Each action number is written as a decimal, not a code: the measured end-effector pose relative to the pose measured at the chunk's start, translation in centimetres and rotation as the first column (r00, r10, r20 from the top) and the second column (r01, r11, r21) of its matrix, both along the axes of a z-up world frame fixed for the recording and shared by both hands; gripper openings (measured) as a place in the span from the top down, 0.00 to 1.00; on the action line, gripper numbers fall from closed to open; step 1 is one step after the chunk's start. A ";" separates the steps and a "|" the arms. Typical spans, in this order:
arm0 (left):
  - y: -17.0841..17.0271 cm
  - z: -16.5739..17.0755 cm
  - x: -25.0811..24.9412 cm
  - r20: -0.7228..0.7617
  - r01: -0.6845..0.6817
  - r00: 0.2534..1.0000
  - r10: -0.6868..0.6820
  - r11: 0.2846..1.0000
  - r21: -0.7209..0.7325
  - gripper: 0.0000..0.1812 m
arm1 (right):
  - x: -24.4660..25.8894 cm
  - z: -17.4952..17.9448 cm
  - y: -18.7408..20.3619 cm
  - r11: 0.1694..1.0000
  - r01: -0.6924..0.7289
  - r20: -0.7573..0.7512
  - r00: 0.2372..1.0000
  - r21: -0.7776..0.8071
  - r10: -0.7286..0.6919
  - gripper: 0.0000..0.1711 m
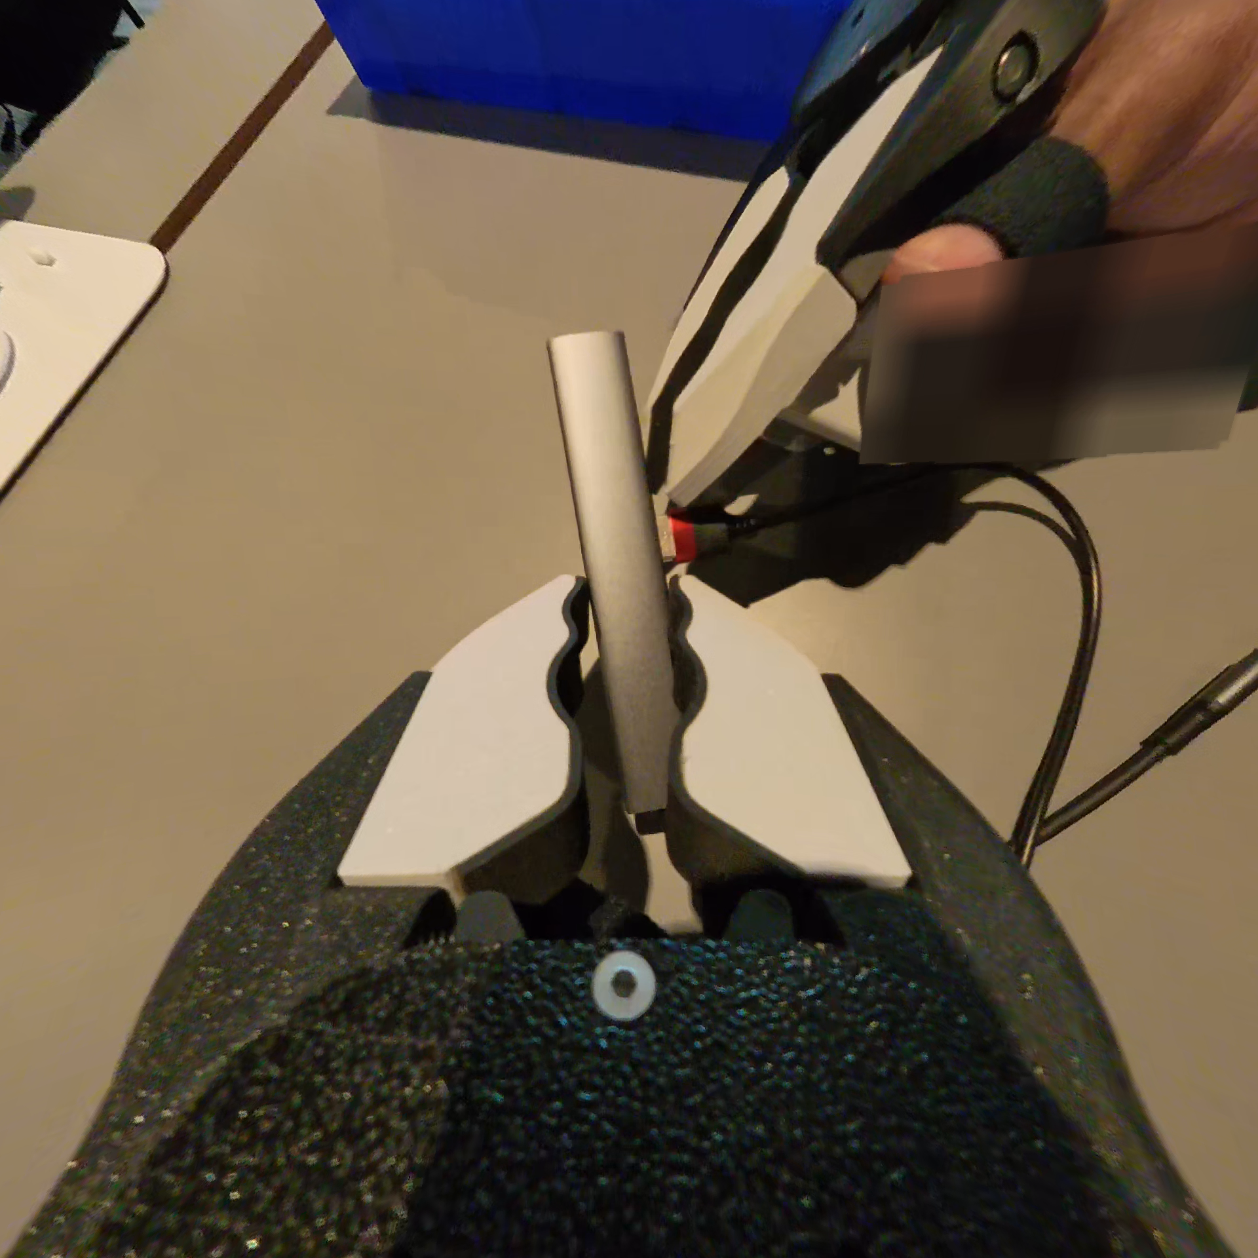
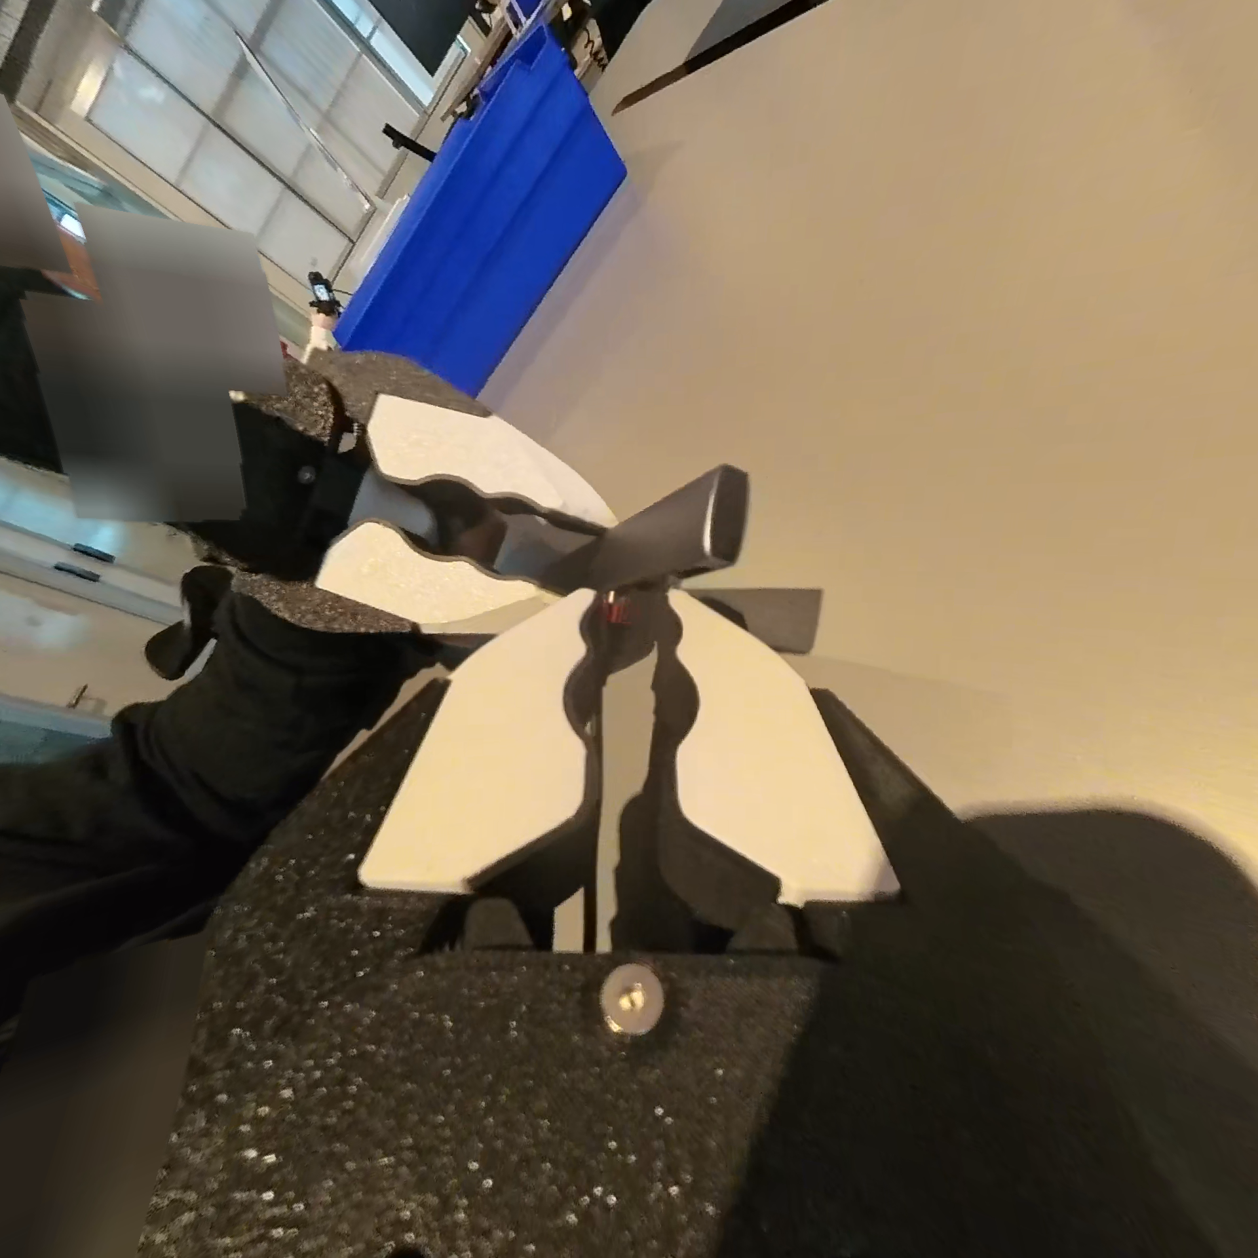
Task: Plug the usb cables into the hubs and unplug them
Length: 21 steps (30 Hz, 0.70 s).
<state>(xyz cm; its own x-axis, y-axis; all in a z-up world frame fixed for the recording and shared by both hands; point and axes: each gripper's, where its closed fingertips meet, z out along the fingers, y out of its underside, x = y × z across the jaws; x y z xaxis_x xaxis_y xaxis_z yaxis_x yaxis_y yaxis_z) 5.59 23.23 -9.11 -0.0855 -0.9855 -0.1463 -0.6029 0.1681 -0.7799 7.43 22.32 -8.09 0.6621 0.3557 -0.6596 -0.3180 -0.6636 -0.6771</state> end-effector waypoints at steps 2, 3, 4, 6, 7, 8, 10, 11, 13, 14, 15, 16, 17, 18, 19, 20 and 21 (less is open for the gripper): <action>0.1 0.4 0.0 0.022 -0.013 1.000 0.013 1.000 0.009 0.88 | 0.2 0.2 0.1 1.000 0.012 -0.017 1.000 0.003 -0.012 0.91; 0.3 0.6 -0.1 0.032 -0.022 0.999 0.022 1.000 0.013 0.88 | 0.3 0.3 0.1 1.000 0.013 -0.026 1.000 0.006 -0.013 0.91; 0.3 0.7 -0.1 0.039 -0.024 0.999 0.023 1.000 0.012 0.88 | 0.2 0.4 0.1 1.000 0.012 -0.039 0.999 0.010 -0.011 0.91; -0.2 0.8 -0.1 0.051 0.001 0.999 -0.001 1.000 -0.001 0.88 | -0.1 0.8 0.0 1.000 0.001 -0.070 0.998 0.026 0.001 0.90; -0.3 0.7 -0.1 0.055 0.010 0.998 -0.010 1.000 -0.001 0.88 | -0.3 1.1 0.0 0.999 -0.004 -0.088 0.996 0.037 0.008 0.89; -0.3 0.6 -0.1 0.050 0.006 0.999 -0.006 1.000 0.006 0.88 | -0.4 1.2 0.0 0.999 -0.004 -0.095 0.995 0.042 0.008 0.89; -0.3 0.5 -0.1 0.046 0.003 0.999 -0.004 1.000 0.017 0.88 | -0.4 1.3 0.0 0.999 -0.002 -0.092 0.996 0.047 0.006 0.88; -0.4 0.6 0.0 0.052 0.007 0.999 -0.008 1.000 0.013 0.88 | -0.3 1.3 0.1 0.999 0.003 -0.094 0.996 0.049 0.001 0.89; -0.7 0.8 0.0 0.069 0.027 0.997 -0.027 1.000 -0.006 0.88 | -0.1 1.4 0.2 0.998 0.022 -0.105 0.994 0.053 -0.016 0.90; -1.1 0.9 0.1 0.077 0.047 0.996 -0.046 0.999 -0.014 0.88 | 0.1 1.5 0.3 0.998 0.034 -0.113 0.993 0.055 -0.028 0.90; -1.4 0.9 0.1 0.082 0.064 0.995 -0.063 0.998 -0.017 0.88 | 0.2 1.6 0.4 0.998 0.041 -0.126 0.992 0.058 -0.033 0.91; -1.6 0.8 0.2 0.082 0.075 0.994 -0.074 0.997 -0.013 0.88 | 0.2 1.8 0.4 0.997 0.038 -0.139 0.990 0.061 -0.030 0.92; -1.7 0.7 0.2 0.076 0.077 0.994 -0.076 0.997 -0.007 0.88 | 0.1 1.9 0.3 0.997 0.033 -0.147 0.989 0.065 -0.023 0.92; -1.7 0.7 0.2 0.076 0.079 0.994 -0.078 0.997 -0.006 0.88 | 0.1 2.0 0.3 0.997 0.029 -0.148 0.989 0.072 -0.018 0.92; -1.7 0.8 0.2 0.082 0.082 0.993 -0.081 0.997 -0.009 0.88 | 0.0 2.2 0.3 0.996 0.023 -0.150 0.989 0.086 -0.010 0.92; -1.8 1.0 0.2 0.094 0.090 0.992 -0.089 0.996 -0.013 0.88 | -0.1 2.5 0.2 0.994 0.011 -0.150 0.989 0.107 0.006 0.93; -1.9 1.1 0.1 0.103 0.106 0.989 -0.102 0.994 -0.026 0.87 | -0.3 2.8 0.0 0.991 -0.015 -0.145 0.989 0.133 0.034 0.93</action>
<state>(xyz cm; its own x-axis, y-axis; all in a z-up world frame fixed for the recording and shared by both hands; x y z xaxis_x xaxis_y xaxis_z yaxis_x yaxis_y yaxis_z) 5.65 21.29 -8.00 -0.1741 -0.9763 -0.1286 -0.5013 0.2002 -0.8418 7.11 22.33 -5.28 0.5515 0.4602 -0.6958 -0.4053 -0.5812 -0.7057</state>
